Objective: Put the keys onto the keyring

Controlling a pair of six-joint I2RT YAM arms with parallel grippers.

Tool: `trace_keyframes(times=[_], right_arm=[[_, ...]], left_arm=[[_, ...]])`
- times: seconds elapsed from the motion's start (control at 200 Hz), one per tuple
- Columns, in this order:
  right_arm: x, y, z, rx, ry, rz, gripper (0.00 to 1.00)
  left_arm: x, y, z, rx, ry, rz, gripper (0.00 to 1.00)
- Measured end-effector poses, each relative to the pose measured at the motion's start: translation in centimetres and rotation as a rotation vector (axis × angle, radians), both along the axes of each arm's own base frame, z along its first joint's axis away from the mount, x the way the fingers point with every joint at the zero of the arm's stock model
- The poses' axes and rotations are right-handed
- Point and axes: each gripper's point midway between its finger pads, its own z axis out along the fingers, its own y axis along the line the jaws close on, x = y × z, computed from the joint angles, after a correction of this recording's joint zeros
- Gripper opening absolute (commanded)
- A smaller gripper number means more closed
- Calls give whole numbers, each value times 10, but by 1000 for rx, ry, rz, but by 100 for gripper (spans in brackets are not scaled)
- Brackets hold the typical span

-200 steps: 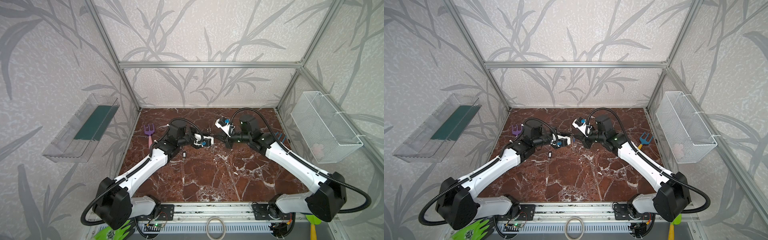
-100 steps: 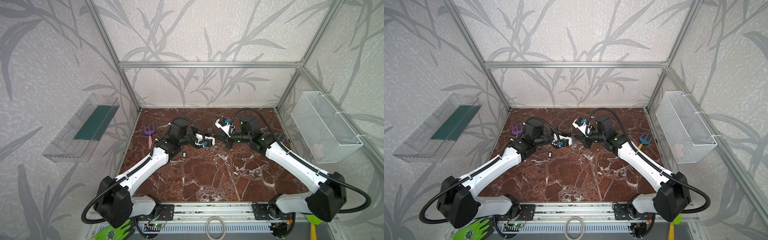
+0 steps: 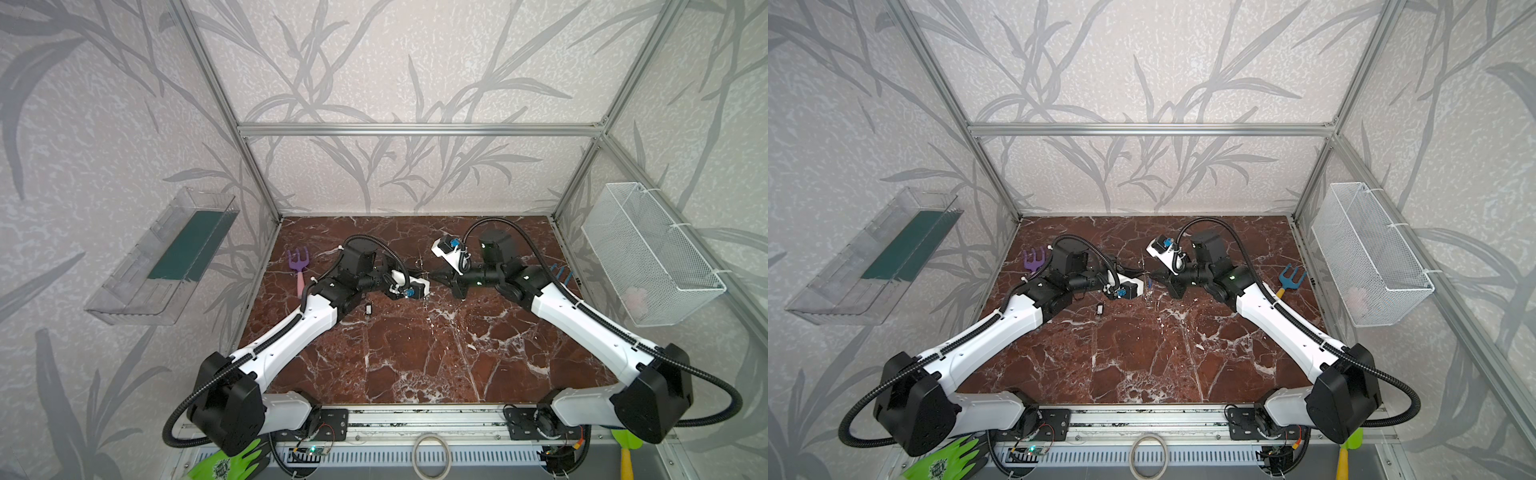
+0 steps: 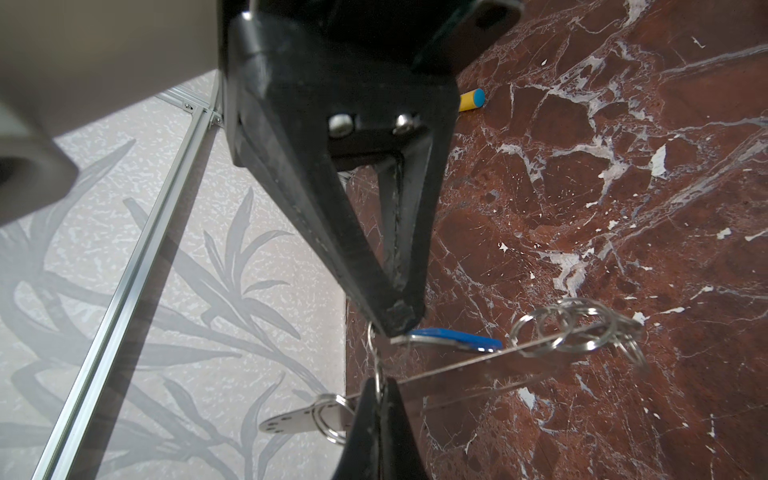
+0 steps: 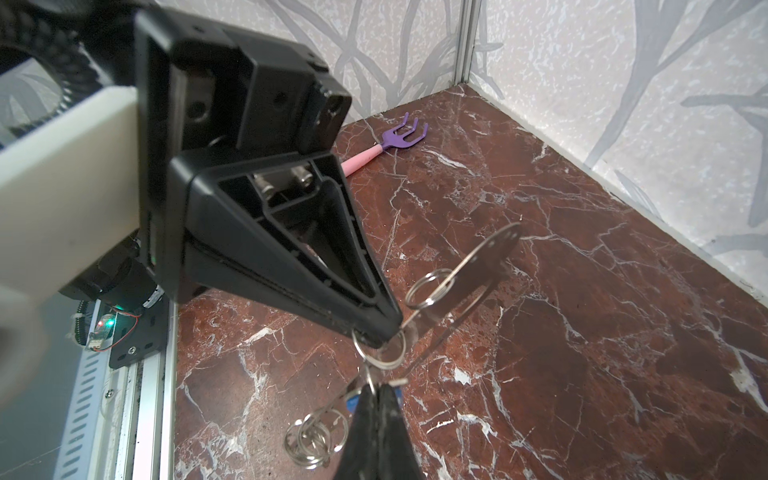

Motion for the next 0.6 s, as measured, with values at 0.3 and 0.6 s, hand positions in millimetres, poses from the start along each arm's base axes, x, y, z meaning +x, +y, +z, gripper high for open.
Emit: trace_keyframes(times=[0.3,0.6], right_arm=[[1,0,-2,3,36,-8,0],[22,-12,-5,-9,68,-110,0]], left_arm=[[-1,0,-1,-5,15,-1,0],[-19,-12,1,-32,56,-77,0]])
